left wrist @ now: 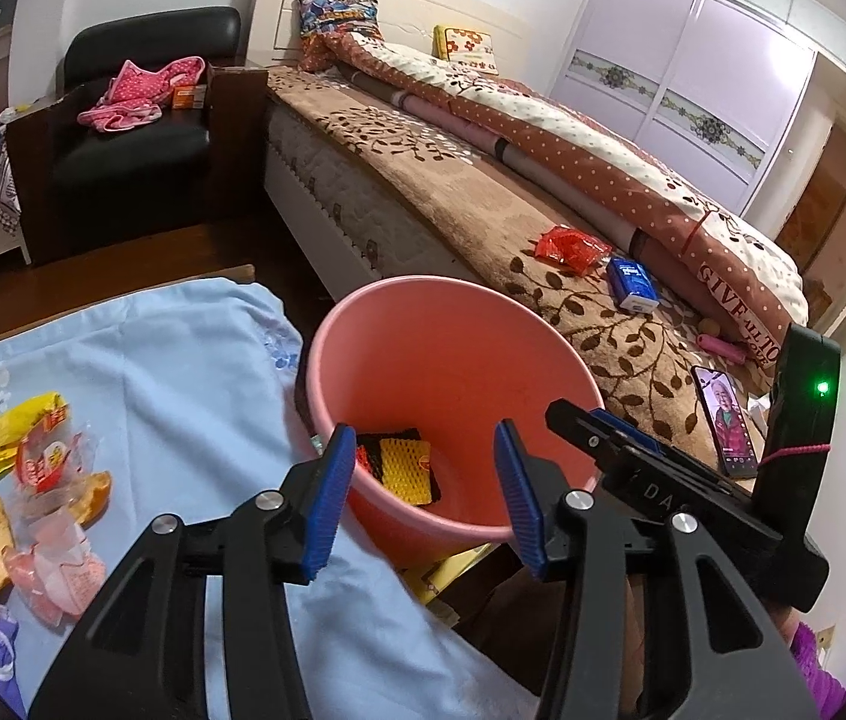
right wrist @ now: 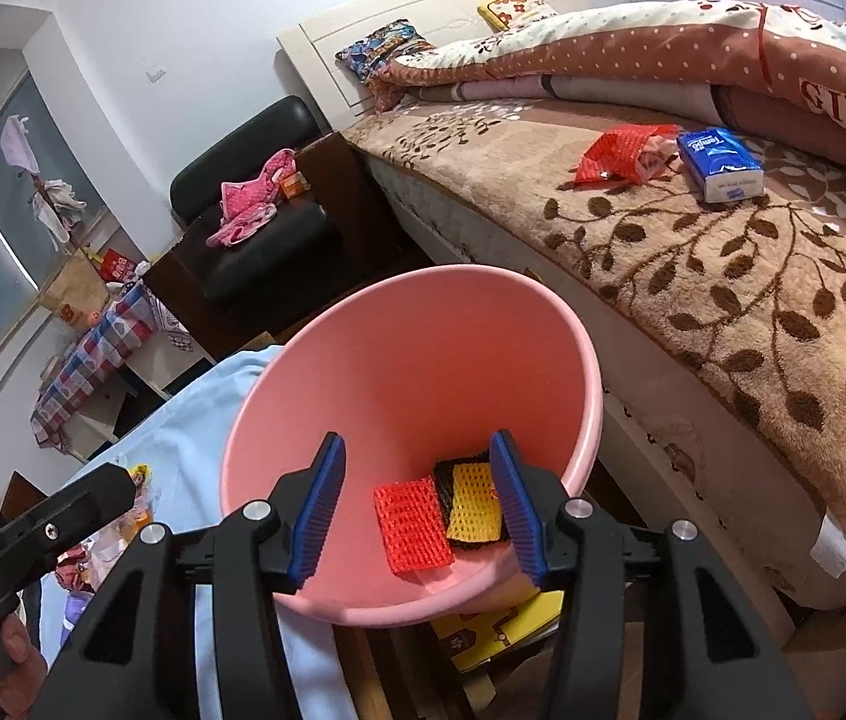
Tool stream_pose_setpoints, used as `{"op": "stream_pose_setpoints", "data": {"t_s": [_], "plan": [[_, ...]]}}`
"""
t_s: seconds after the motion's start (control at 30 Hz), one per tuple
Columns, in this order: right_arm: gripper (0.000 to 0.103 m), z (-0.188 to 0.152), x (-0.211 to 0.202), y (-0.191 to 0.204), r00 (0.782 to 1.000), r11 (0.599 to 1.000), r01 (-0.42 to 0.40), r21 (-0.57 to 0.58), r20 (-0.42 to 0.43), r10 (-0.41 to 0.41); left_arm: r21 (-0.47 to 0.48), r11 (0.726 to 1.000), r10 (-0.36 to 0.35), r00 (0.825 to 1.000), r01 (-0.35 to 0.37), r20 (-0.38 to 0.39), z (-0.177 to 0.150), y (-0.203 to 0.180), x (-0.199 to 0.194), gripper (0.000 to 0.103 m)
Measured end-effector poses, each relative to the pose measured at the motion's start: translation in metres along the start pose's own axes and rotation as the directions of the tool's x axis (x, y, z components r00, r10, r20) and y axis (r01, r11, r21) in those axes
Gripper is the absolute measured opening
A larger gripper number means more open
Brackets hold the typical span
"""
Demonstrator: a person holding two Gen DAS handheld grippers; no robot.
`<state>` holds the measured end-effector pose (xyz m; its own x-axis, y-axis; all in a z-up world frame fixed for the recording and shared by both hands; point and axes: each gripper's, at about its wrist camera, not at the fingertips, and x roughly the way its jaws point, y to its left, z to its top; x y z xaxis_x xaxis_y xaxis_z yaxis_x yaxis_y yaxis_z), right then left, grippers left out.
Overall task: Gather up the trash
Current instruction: 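Move both open tools back over the table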
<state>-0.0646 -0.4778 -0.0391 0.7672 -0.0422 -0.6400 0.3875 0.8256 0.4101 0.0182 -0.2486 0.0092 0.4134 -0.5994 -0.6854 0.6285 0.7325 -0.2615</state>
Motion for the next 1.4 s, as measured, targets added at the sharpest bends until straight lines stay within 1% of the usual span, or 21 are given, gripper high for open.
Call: {"op": "stream_pose_setpoints", "data": {"t_s": [0.3,0.47,0.67,0.87,1.1,1.4], "plan": [[0.050,-0.005,-0.014,0.017,1.000,0.999,-0.013,-0.029,0.016,0.013,-0.017,1.000,0.013,0.999,-0.013,0.042,-0.008,0.012,-0.030,0.048],[0.050,-0.009,-0.018,0.029,0.999,0.998,-0.035,-0.048,0.018,0.036,-0.008,0.999,0.041,0.996,-0.041,0.075,-0.015,0.018,-0.050,0.048],[0.050,-0.019,-0.020,0.048,0.998,0.994,-0.058,-0.088,0.002,0.058,-0.028,0.997,0.077,0.992,-0.075,0.102,-0.026,0.035,-0.073,0.048],[0.050,-0.026,-0.020,0.063,0.997,0.990,-0.072,-0.118,-0.012,0.071,-0.054,0.993,0.108,0.988,-0.102,0.106,-0.038,0.053,-0.089,0.048],[0.050,-0.036,-0.020,0.081,0.996,0.983,-0.090,-0.157,-0.028,0.087,-0.055,0.985,0.171,0.978,-0.166,0.118,-0.056,0.074,-0.108,0.048],[0.050,-0.049,-0.017,0.099,0.993,0.974,-0.109,-0.200,-0.058,0.099,-0.106,0.972,0.220,0.970,-0.209,0.103,-0.076,0.101,-0.124,0.048]]}}
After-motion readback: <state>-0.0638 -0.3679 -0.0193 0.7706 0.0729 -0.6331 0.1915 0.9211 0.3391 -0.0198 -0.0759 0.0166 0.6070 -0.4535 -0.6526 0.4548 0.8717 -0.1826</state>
